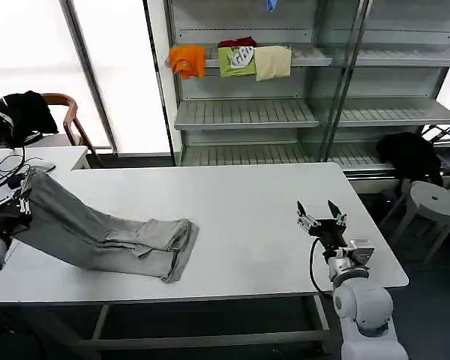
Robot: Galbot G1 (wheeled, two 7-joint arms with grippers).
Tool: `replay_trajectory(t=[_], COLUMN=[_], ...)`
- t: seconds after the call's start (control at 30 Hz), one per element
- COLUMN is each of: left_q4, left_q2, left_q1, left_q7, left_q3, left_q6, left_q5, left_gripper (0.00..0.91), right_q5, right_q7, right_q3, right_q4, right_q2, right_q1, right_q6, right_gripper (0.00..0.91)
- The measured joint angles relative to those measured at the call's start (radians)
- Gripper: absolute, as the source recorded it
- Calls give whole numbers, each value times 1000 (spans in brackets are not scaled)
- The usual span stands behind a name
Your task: Fold and organize the clothes.
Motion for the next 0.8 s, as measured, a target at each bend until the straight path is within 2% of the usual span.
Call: replay_trajectory(t=[0.4, 0.77, 0.8], left_q4=[-128, -123, -119], left_q2=[-211, -302, -307], left_q1=[49, 73, 76], left_q7=[-67, -97, -100], left_q3=[276, 438, 447], left_q6=[102, 116, 117], left_q5=[5, 101, 105], left_gripper=[10, 10, 30], right_q5=[-10, -20, -21], right_q7=[2, 3, 3], right_q3=[9, -6, -7], right_q4=[13, 0, -2], right_q2=[-13, -7, -6], right_q1=[-37, -41, -40], right_q6=[13, 23, 24], right_gripper=[907, 907, 907])
